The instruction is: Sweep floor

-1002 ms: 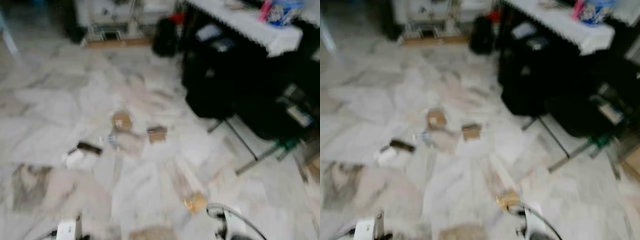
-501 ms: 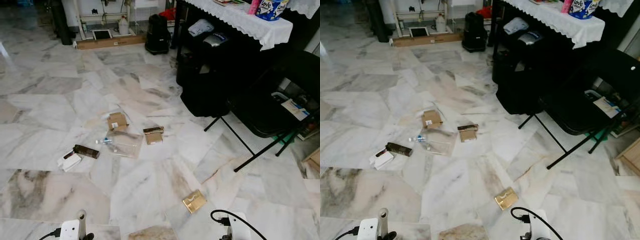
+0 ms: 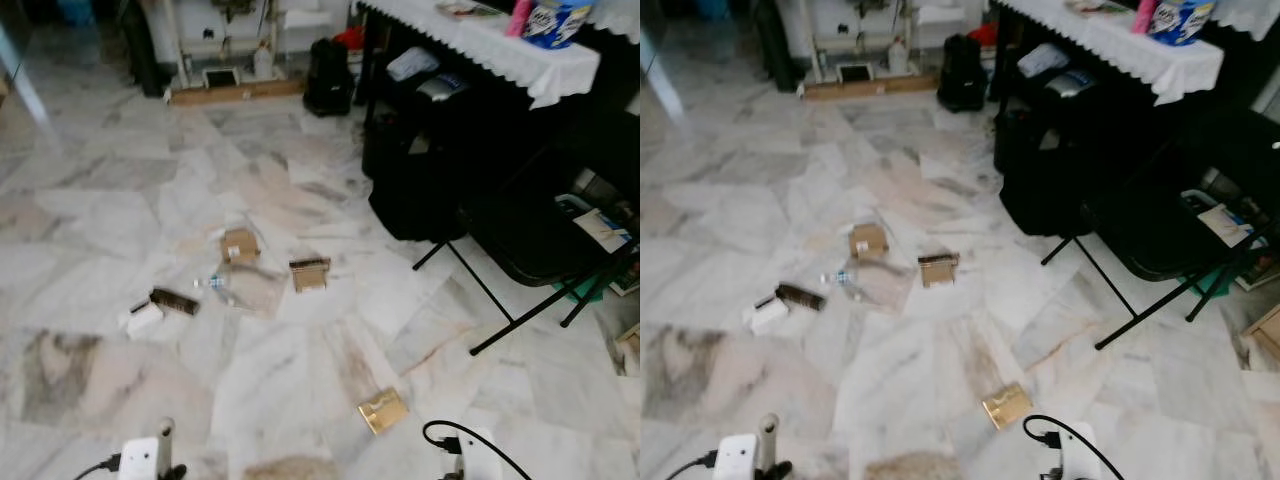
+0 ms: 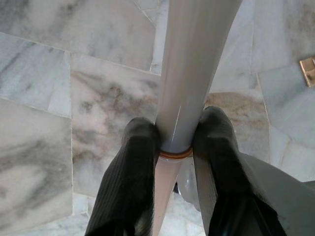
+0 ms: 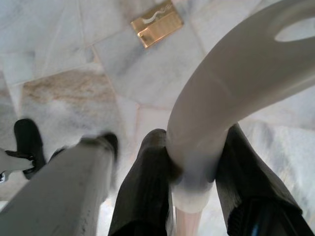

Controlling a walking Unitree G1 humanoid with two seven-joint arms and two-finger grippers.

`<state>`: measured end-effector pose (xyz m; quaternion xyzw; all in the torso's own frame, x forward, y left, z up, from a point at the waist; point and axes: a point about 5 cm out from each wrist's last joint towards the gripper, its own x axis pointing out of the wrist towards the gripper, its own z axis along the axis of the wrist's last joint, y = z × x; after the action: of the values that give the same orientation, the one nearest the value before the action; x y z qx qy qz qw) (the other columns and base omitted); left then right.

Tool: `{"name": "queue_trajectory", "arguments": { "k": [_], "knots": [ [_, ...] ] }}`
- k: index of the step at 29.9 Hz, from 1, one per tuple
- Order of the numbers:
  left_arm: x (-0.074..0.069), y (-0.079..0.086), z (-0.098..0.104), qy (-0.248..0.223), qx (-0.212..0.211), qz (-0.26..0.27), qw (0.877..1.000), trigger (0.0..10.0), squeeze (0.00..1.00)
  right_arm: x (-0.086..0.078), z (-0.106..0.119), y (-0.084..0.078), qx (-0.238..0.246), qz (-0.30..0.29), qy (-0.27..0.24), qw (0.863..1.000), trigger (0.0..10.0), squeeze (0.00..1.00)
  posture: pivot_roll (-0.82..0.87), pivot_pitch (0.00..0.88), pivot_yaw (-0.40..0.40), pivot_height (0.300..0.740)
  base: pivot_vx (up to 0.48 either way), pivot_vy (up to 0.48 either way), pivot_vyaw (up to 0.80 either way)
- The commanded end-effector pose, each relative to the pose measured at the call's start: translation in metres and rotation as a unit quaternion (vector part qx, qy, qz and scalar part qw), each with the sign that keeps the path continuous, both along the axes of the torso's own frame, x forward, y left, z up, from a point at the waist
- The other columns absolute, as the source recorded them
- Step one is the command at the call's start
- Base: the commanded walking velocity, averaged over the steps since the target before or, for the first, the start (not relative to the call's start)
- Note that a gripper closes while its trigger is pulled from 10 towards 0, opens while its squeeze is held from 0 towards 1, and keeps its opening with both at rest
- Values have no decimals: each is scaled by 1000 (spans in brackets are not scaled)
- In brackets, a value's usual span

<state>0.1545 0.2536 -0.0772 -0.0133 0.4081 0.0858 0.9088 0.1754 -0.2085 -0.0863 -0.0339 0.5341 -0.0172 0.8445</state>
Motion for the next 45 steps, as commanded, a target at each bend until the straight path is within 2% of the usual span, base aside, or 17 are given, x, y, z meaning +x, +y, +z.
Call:
{"name": "queue_trajectory", "arguments": {
  "k": [1,5,13,20,34,45],
  "knots": [
    [-65,35,-5,60,35,-32,997,10000,0,9,6,14,38,30,-105,993,10000,0,-75,250,-36,740,0,-458,0],
    [-65,35,-6,62,31,-29,997,10000,0,10,6,14,38,33,-108,993,10000,0,-76,250,-37,740,0,-398,731],
    [-66,34,-7,65,27,-23,997,10000,0,12,7,15,40,37,-110,992,10000,0,-77,250,-40,740,0,0,706],
    [-67,33,-8,68,24,-24,997,10000,0,13,8,13,40,29,-111,993,10000,0,-81,238,-47,740,0,0,0],
    [-70,29,-9,69,17,-28,997,10000,0,27,16,8,33,34,-134,990,10000,0,-85,213,-59,740,0,0,0],
    [-70,29,-9,69,17,-28,997,10000,0,27,16,8,33,34,-134,990,10000,0,-85,213,-59,740,0,0,0]
  ]
}}
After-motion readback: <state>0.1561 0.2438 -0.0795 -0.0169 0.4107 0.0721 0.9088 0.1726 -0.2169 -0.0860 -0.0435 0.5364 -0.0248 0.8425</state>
